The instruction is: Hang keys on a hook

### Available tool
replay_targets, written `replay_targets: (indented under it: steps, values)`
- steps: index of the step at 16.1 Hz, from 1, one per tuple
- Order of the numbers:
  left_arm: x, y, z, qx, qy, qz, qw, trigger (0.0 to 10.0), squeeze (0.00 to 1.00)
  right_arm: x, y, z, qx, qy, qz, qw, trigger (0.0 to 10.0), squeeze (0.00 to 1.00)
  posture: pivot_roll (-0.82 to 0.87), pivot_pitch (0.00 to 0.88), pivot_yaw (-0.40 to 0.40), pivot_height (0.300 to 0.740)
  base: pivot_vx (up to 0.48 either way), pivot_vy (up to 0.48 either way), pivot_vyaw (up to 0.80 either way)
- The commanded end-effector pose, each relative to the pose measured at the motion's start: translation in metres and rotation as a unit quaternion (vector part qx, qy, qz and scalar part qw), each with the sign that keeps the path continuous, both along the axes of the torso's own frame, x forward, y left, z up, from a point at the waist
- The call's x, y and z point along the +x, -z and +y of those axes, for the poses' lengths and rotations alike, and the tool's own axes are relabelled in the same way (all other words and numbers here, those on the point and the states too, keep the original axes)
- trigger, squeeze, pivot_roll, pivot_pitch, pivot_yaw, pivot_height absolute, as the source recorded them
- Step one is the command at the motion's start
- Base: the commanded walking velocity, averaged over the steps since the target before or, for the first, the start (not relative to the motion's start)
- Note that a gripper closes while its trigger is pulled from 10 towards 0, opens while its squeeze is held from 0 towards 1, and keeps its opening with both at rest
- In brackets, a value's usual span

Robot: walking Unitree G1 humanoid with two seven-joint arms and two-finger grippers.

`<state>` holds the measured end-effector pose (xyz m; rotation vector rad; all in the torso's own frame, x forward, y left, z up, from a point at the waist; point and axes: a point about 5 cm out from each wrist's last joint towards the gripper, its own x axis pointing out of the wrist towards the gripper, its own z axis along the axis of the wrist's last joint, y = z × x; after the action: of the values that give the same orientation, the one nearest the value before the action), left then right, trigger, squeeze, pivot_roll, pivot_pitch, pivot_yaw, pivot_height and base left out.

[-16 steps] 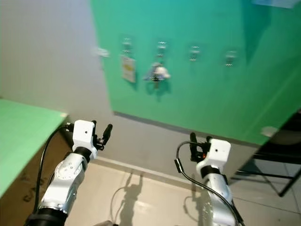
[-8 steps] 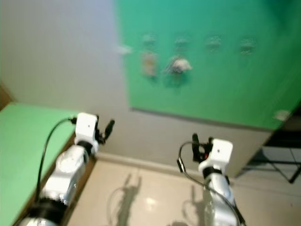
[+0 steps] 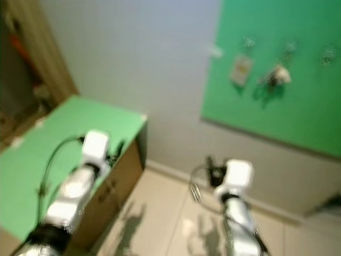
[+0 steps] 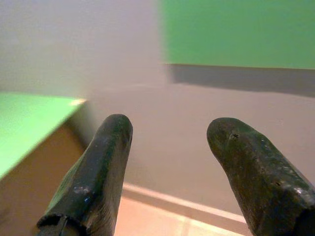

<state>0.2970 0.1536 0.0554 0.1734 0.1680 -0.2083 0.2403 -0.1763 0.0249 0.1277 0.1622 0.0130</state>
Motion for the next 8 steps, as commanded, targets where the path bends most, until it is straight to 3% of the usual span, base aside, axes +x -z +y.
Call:
replay_targets:
  steps: [1, 8]
  values:
    - [0.001, -0.002, -0.008, 0.008, 0.006, -0.011, 1.0, 10.0, 0.0, 0.0, 0.0, -0.006, -0.009, 0.001, 0.003, 1.0, 10.0, 0.0, -0.15, 0.0, 0.05, 0.74, 0.0, 0.0, 0.65]
    - [0.001, -0.002, -0.006, 0.027, -0.012, -0.027, 0.999, 10.0, 0.0, 0.013, -0.003, 0.004, -0.009, -0.037, -0.001, 0.999, 10.0, 0.0, -0.09, 0.0, 0.029, 0.74, 0.0, 0.0, 0.63]
